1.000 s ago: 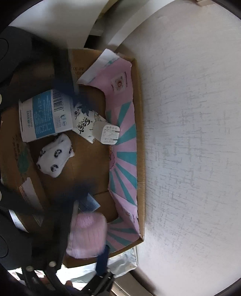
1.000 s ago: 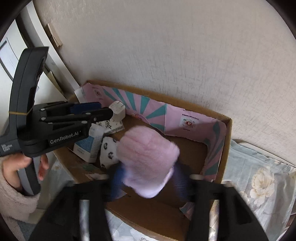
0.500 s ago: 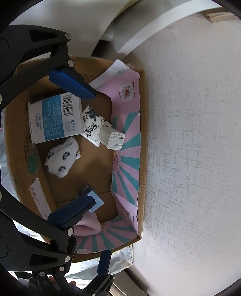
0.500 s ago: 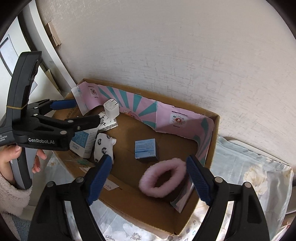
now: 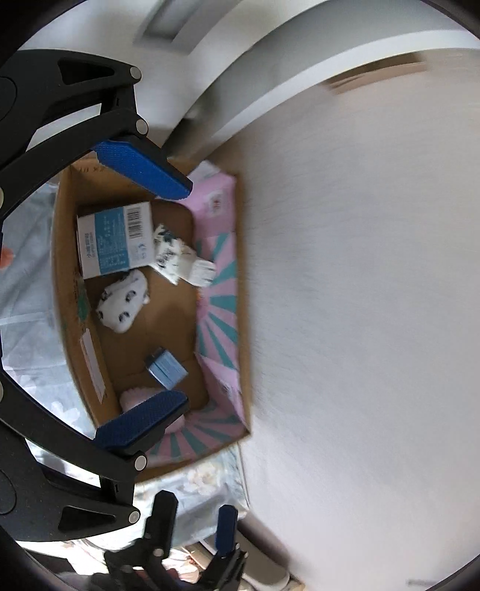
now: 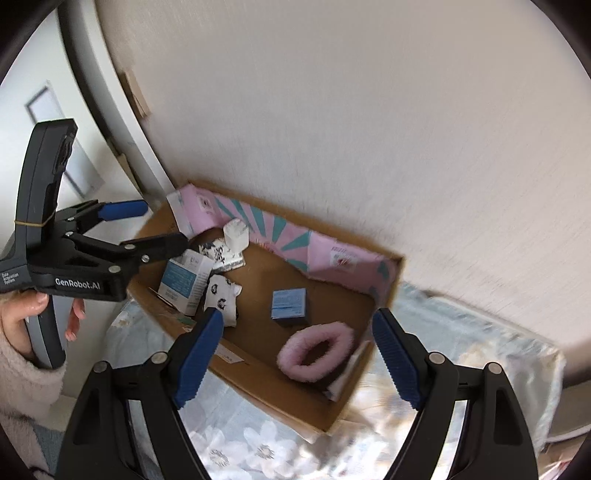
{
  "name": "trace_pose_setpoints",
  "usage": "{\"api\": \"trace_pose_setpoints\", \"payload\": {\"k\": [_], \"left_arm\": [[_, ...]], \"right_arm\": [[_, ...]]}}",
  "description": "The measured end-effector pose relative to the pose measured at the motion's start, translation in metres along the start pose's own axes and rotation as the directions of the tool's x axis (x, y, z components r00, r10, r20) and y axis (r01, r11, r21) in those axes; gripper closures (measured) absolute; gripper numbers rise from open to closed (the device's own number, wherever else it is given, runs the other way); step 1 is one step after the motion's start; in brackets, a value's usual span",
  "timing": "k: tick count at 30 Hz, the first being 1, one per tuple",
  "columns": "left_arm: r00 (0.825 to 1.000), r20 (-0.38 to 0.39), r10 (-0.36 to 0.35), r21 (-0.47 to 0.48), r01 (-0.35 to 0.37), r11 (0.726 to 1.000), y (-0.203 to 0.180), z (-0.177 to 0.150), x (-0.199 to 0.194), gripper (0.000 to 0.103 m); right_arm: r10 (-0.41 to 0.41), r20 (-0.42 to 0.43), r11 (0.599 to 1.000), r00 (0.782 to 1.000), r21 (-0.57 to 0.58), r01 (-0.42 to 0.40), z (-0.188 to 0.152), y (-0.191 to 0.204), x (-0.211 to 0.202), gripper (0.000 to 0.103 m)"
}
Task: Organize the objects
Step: 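Move both tools back over the beige container and white patterned pouch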
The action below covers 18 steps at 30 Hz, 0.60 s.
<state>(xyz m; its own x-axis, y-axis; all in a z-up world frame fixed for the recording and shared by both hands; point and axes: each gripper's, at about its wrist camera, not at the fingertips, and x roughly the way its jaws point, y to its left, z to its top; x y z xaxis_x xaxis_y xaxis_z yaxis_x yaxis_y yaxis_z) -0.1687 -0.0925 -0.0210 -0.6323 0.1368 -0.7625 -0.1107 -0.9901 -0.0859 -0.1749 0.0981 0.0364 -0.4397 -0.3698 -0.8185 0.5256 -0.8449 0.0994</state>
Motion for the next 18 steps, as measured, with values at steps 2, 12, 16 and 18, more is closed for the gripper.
{"api": "trace_pose_setpoints", "payload": {"k": [2, 12, 16, 18], "left_arm": [[0.999, 0.027, -0.024, 0.009, 0.024, 1.000, -0.007, 0.005, -0.017, 0.000], [0.989, 0.081, -0.126, 0.140, 0.114, 0.984, -0.068, -0.013, -0.068, 0.000], [0.984, 0.066, -0.163, 0.224, 0.145, 0.964, -0.100, -0.039, -0.067, 0.000], [0.981, 0.051, -0.188, 0.255, 0.169, 0.952, -0.115, -0.055, -0.064, 0.000]], "right_arm": [[0.005, 0.010, 1.000, 1.000, -0.019, -0.005, 0.000, -0.006, -0.018, 0.023], [-0.005, 0.073, 0.989, 0.997, -0.150, 0.016, -0.033, -0.035, -0.092, 0.023], [0.033, 0.069, 0.978, 0.997, -0.209, -0.018, -0.051, -0.047, -0.101, 0.023], [0.055, 0.060, 0.970, 0.997, -0.240, -0.039, -0.062, -0.051, -0.099, 0.023]]}}
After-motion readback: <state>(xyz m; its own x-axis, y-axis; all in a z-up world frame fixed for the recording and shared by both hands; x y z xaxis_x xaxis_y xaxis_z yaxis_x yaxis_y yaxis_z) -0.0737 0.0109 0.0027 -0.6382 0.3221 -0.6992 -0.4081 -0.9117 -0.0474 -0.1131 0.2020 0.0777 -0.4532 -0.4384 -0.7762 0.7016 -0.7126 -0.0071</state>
